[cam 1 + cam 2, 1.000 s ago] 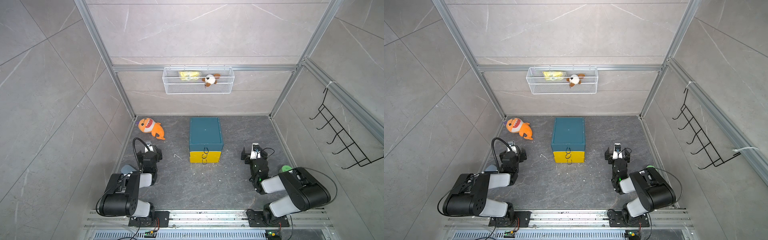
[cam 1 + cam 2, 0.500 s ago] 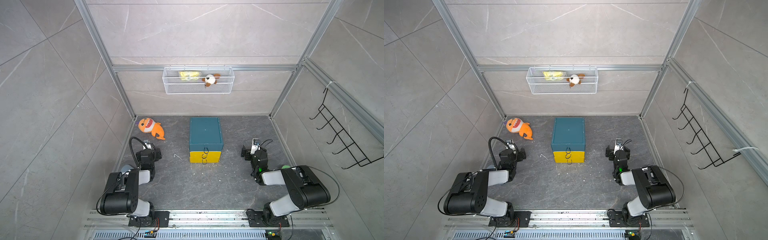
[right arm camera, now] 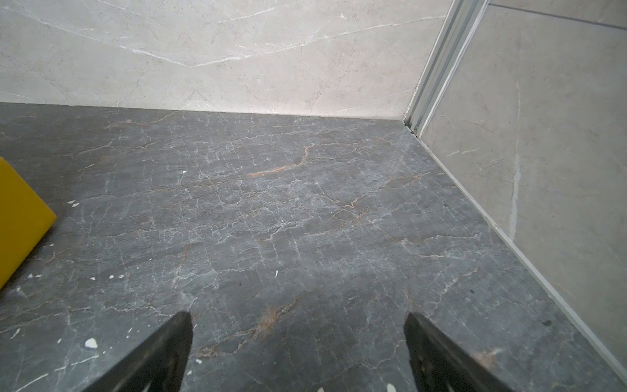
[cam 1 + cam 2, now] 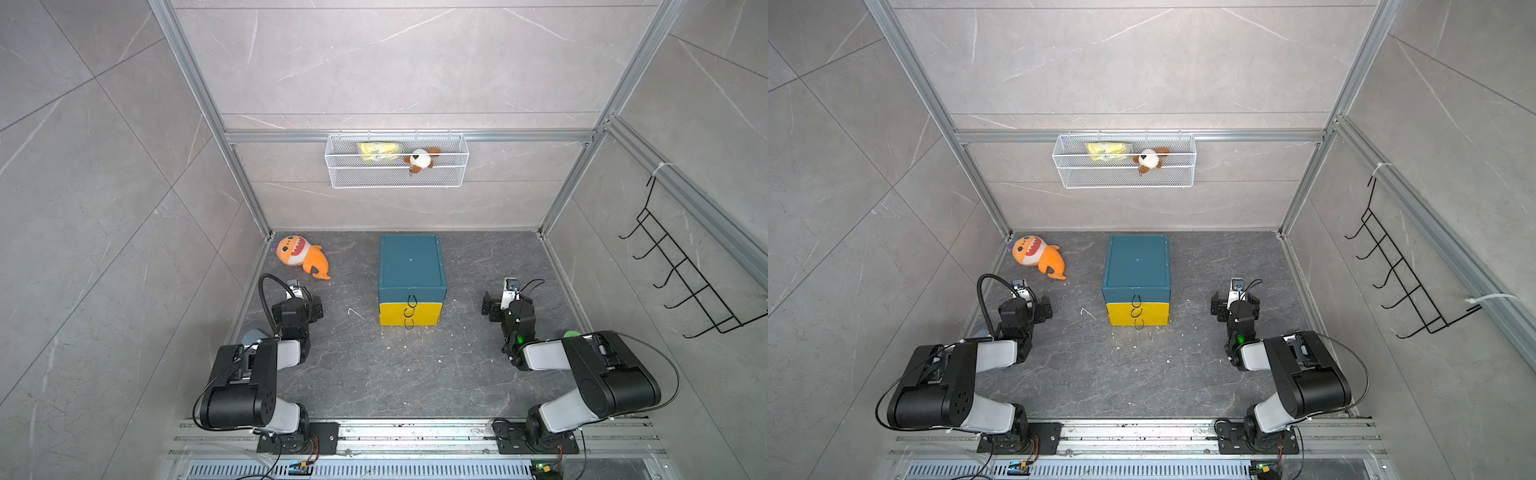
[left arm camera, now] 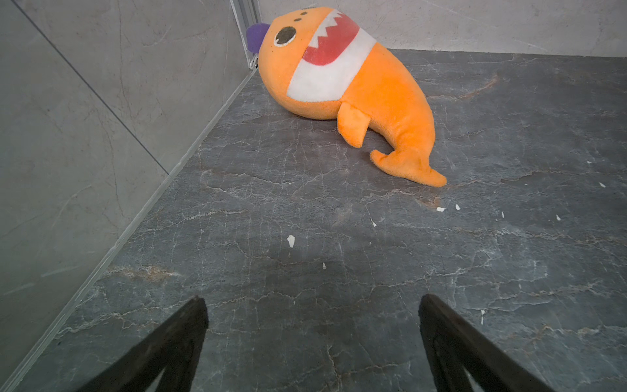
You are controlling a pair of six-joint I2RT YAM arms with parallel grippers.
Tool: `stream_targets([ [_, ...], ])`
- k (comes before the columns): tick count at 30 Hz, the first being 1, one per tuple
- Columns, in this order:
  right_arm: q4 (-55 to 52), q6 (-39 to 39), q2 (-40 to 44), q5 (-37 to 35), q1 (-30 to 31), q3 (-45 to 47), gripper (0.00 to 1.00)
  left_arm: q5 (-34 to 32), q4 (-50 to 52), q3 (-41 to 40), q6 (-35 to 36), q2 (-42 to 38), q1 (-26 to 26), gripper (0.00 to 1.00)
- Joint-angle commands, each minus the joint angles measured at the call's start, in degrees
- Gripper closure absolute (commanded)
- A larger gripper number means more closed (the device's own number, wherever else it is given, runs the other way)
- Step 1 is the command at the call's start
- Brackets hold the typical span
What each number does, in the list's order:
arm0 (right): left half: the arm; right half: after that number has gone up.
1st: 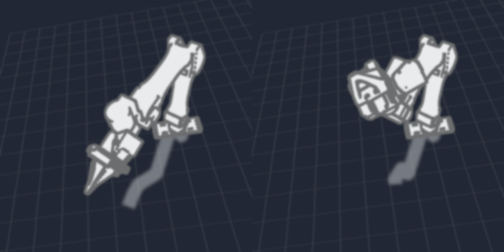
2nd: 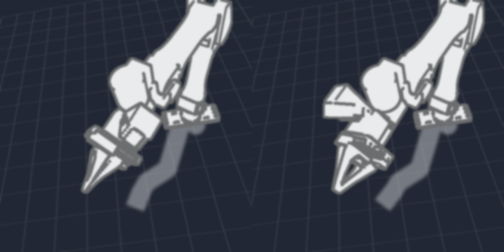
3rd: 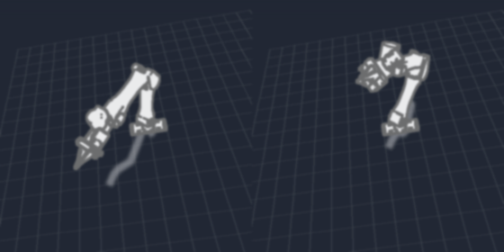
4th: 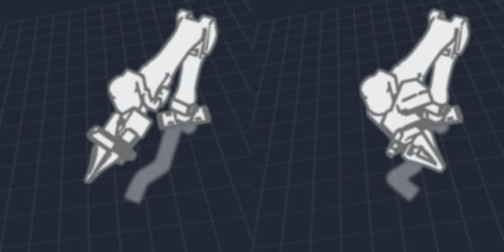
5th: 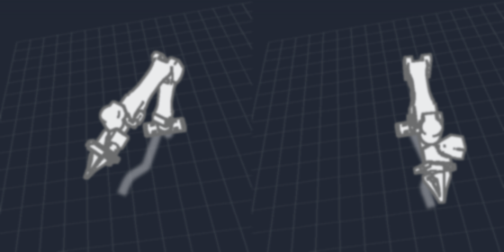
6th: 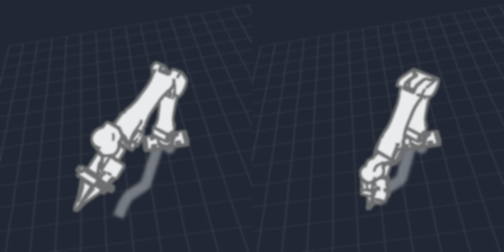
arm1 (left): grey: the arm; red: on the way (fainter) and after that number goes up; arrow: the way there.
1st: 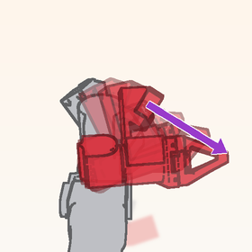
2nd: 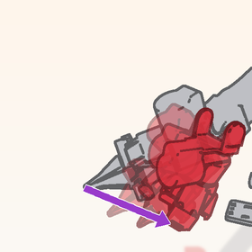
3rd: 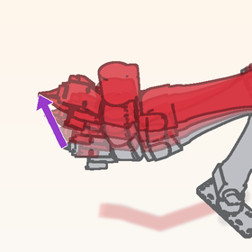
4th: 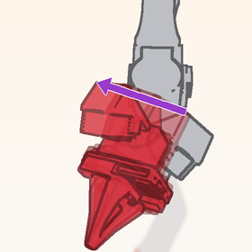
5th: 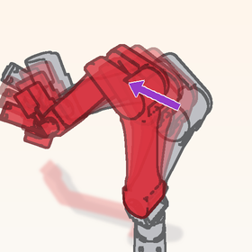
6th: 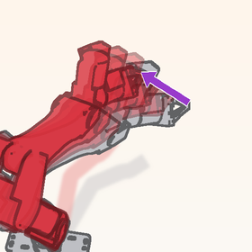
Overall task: Place the umbrella in the drawer by color
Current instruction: Reset both arms
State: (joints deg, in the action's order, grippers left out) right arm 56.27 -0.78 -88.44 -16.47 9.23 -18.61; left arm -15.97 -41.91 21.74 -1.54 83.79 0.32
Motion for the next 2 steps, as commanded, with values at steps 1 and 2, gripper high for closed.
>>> stream_targets([
  [1,-0.33,1.13,0.55,0.13,-0.04,-0.11,0.00,0.39,-1.69,0.85,-1.11,0.06,0.13,0.00],
  [2,-0.06,1.04,0.56,0.04,0.01,0.15,0.00,0.38,-1.68,0.83,-1.10,0.06,0.16,0.00],
])
